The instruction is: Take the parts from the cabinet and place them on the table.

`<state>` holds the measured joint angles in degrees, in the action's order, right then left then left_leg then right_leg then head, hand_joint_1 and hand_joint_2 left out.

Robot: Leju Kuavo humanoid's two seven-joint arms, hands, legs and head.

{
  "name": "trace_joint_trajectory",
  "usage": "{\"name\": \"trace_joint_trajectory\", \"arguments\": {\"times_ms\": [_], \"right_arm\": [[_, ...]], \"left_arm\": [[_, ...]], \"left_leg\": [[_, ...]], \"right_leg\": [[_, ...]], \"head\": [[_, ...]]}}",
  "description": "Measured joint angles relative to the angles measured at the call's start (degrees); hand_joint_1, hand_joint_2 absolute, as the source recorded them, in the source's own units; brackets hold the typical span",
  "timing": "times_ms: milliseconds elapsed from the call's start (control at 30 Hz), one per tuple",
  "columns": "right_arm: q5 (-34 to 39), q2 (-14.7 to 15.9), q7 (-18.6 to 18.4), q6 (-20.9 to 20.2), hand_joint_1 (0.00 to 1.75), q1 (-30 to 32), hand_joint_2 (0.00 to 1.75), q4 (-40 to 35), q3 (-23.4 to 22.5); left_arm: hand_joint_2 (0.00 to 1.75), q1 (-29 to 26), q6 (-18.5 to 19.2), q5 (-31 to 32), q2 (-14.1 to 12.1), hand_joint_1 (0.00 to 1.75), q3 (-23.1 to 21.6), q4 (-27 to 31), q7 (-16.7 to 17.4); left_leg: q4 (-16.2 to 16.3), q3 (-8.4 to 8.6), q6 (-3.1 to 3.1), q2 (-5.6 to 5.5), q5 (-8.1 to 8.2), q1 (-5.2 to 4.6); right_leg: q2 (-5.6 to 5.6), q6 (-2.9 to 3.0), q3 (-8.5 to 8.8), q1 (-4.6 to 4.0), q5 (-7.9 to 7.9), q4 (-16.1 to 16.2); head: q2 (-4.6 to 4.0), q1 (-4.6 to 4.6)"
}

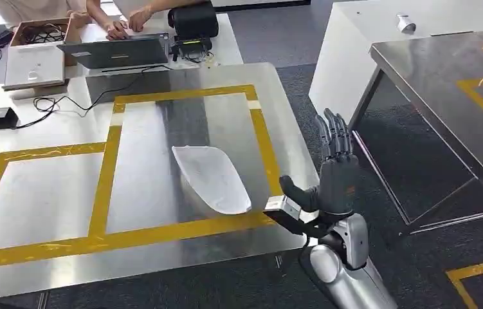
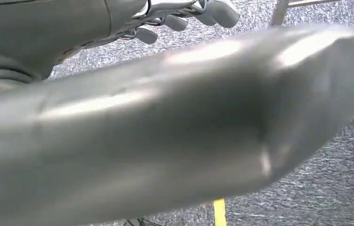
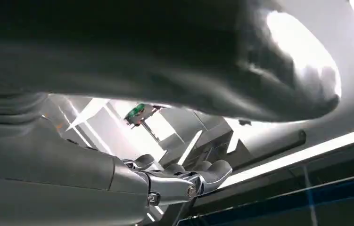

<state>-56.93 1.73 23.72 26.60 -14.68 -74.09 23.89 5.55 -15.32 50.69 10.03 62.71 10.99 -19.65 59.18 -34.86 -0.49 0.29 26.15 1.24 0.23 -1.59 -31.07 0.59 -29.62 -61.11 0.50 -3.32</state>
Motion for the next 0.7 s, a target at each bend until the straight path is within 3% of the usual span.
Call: {"name": "trace_joint_trajectory", "arguments": {"times_ms": [33, 67, 133, 200, 233, 300, 333, 367, 400, 433, 500, 533, 567, 600, 700], "right_arm": [[-0.50, 0.00, -0.17, -0.15, 0.00, 0.14, 0.00, -0.63, -0.42], [-1.09, 0.00, -0.44, -0.24, 0.00, 0.72, 0.00, -1.35, -0.85], [-2.06, 0.02, -0.85, -0.90, 0.00, 1.68, 0.00, -2.48, -1.71], [-2.50, 0.02, -0.72, -1.12, 0.00, 2.36, 0.00, -3.39, -2.32], [-2.61, 0.02, -0.72, -1.27, 0.00, 2.46, 0.00, -3.65, -2.56], [-3.07, 0.02, -0.79, -1.38, 0.00, 2.94, 0.00, -3.79, -2.98], [-3.52, 0.02, -0.94, -1.38, 0.00, 3.33, 0.00, -3.79, -3.24], [-3.81, 0.02, -1.01, -1.38, 0.00, 3.67, 0.00, -3.79, -3.54], [-3.92, 0.02, -0.98, -1.38, 0.00, 3.94, 0.00, -3.79, -3.72], [-3.94, 0.02, -1.01, -1.40, 0.00, 4.06, 0.00, -3.81, -3.87], [-3.96, 0.02, -1.01, -1.38, 0.00, 4.11, 0.00, -4.03, -4.07], [-4.05, 0.02, -1.01, -1.38, 0.00, 4.17, 0.00, -4.38, -4.13], [-4.36, 0.02, -1.18, -1.47, 0.00, 4.18, 0.00, -4.57, -4.31], [-4.88, 0.02, -1.20, -1.47, 0.00, 4.25, 0.00, -4.70, -4.42], [-5.86, 0.26, -1.97, -1.42, 0.00, 5.51, 0.00, -5.71, -5.49]], "left_arm": [[0.00, -0.03, 0.00, 0.09, 0.04, 0.00, 0.00, 0.02, 0.02], [0.00, -0.01, 0.00, 0.17, 0.11, 0.00, 0.00, 0.02, 0.04], [0.00, 0.02, 0.00, 0.20, 0.22, 0.00, 0.00, 0.00, 0.11], [0.00, -0.06, -0.04, -0.04, 0.15, 0.00, 0.07, 0.02, 0.04], [0.00, -0.11, -0.07, -0.17, 0.20, 0.00, 0.09, 0.00, 0.00], [0.00, -0.10, -0.07, -0.28, 0.20, 0.00, 0.11, 0.00, -0.02], [0.00, -0.11, -0.07, -0.30, 0.17, 0.00, 0.13, 0.00, -0.13], [0.00, -0.15, -0.07, -0.33, 0.15, 0.00, 0.18, 0.00, -0.18], [0.00, -0.18, -0.07, -0.39, 0.11, 0.00, 0.24, 0.00, -0.18], [0.00, -0.19, -0.07, -0.48, 0.11, 0.00, 0.44, 0.00, -0.18], [0.00, -0.12, -0.07, -0.61, 0.09, 0.00, 0.57, 0.04, -0.20], [0.00, 0.04, -0.07, -0.61, 0.09, 0.00, 0.57, 0.07, -0.20], [0.00, 0.03, -0.07, -0.61, 0.09, 0.00, 0.59, 0.07, -0.24], [0.00, -0.01, -0.07, -0.61, 0.11, 0.00, 0.61, 0.04, -0.24], [0.00, -0.04, 0.02, -0.59, 0.22, 0.00, 0.66, 0.02, 0.07]], "left_leg": [[0.13, -0.32, -0.38, 0.01, -0.24, -0.14], [0.04, -0.12, -0.75, -0.02, -0.49, -0.14], [-0.18, -0.18, -1.54, -0.02, -1.10, -0.09], [0.25, -0.67, -2.21, -0.12, -0.75, 0.01], [1.94, -1.48, -2.24, -0.16, 1.58, -0.13], [10.18, -4.31, -2.56, -0.18, 7.35, -0.09], [14.82, -5.69, -2.70, -0.19, 9.52, -0.12], [16.99, -5.95, -2.74, -0.19, 9.97, -0.12], [16.47, -4.87, -2.70, -0.18, 9.05, -0.12], [13.38, -2.54, -2.61, -0.18, 7.20, -0.12], [3.04, 4.31, -2.27, -0.17, 4.08, -0.11], [-1.19, 6.68, -1.96, -0.20, 5.74, -0.27], [-0.17, 6.35, -1.63, -0.42, 4.28, -0.64], [-0.90, 5.75, -1.40, -0.44, 4.63, -0.65], [-1.16, 5.16, 0.21, -0.25, 3.55, -0.25]], "right_leg": [[0.02, 0.62, 1.36, -0.20, -1.26, 2.58], [0.07, 1.09, 0.81, -0.60, 0.04, 1.85], [0.11, 1.94, 0.57, -0.81, -0.17, 2.28], [-0.16, 2.97, 0.32, -0.15, 1.00, 3.09], [-0.14, 3.49, -0.13, -0.13, 1.36, 3.12], [-0.14, 3.85, -1.31, -0.22, 2.22, 3.08], [-0.15, 3.87, -1.99, -0.31, 2.70, 3.03], [-0.17, 3.81, -2.54, -0.34, 3.08, 3.00], [-0.16, 3.71, -3.09, -0.34, 3.47, 2.92], [-0.15, 3.57, -3.61, -0.33, 3.82, 2.77], [-0.11, 3.17, -4.40, -0.26, 4.29, 2.33], [-0.13, 2.77, -4.83, -0.39, 4.52, 2.08], [-0.14, 2.40, -4.82, -0.41, 4.83, 2.10], [-0.12, 2.06, -4.81, -0.43, 5.08, 1.92], [0.01, 1.00, -5.13, -0.32, 5.64, 2.07]], "head": [[0.00, 0.02], [0.00, 0.28], [0.00, 0.22], [0.00, 0.24], [0.00, 0.41], [0.00, 1.18], [0.00, 1.20], [0.00, 1.29], [0.00, 1.31], [0.00, 1.40], [0.00, 1.57], [0.00, 1.71], [0.00, 1.60], [0.00, 1.68], [0.00, 1.68]]}}
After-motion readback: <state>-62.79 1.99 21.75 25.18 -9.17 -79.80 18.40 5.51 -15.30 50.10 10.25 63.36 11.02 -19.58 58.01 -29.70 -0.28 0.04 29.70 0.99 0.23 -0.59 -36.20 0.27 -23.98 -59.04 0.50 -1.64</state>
